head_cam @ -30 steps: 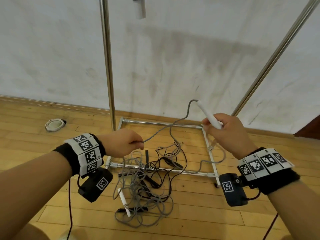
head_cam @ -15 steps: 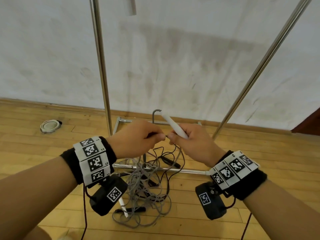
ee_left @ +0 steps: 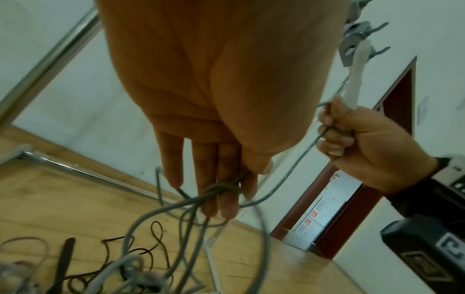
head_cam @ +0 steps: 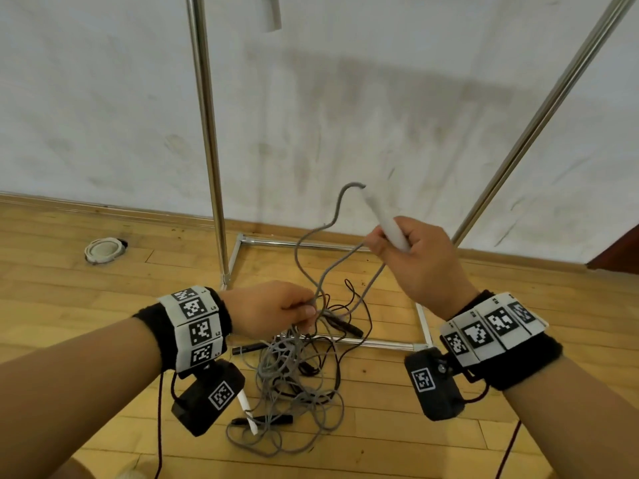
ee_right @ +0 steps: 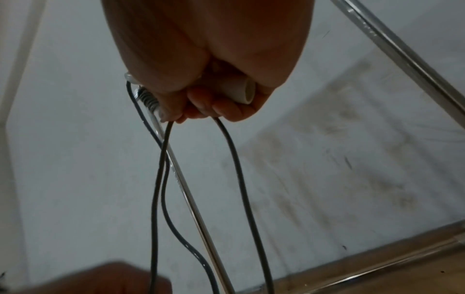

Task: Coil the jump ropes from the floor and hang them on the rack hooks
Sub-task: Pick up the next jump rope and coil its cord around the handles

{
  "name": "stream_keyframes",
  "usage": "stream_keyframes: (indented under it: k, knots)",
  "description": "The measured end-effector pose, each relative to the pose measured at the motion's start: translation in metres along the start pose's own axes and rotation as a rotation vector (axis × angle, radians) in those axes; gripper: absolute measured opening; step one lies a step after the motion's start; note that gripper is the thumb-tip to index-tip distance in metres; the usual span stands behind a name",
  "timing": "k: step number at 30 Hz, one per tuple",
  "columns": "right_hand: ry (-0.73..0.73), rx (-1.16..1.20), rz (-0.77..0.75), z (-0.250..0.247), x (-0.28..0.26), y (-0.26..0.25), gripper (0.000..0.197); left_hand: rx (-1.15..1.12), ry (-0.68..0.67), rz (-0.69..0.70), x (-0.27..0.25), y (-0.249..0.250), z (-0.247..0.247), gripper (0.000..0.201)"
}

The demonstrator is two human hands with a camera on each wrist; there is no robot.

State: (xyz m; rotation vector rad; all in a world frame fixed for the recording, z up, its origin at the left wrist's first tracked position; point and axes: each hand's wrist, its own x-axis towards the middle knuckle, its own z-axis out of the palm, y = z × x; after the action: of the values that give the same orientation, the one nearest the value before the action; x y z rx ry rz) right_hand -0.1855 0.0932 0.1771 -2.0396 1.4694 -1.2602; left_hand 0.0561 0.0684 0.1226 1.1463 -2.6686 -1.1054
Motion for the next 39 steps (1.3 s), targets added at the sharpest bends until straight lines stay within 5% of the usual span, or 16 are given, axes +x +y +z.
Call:
stream_keyframes:
  k: [7, 12, 18, 24, 39]
  knots:
    - [0.066, -0.147, 0.079, -0.025, 0.001, 0.021, 0.018, -0.002, 0.097, -0.067, -0.002, -0.015, -0.010, 0.023]
    - [-0.053, -0.315, 0.143, -0.023, -0.008, 0.028, 0.014, 0.005, 0.257, -0.027, -0.006, -0.006, -0.019, 0.020]
    - [-0.249, -0.053, 0.125, 0.009, -0.024, 0.011, 0.015, 0.130, 0.251, 0.110, -0.008, 0.024, -0.017, 0.020]
    - [-0.404, -0.076, 0.117, 0.024, -0.022, 0.002, 0.022, 0.194, 0.291, 0.135, -0.010, 0.030, -0.020, 0.027]
    - [-0.085, -0.095, 0.156, -0.015, -0.002, 0.021, 0.018, 0.363, 0.072, -0.138, -0.025, -0.027, -0.043, 0.005]
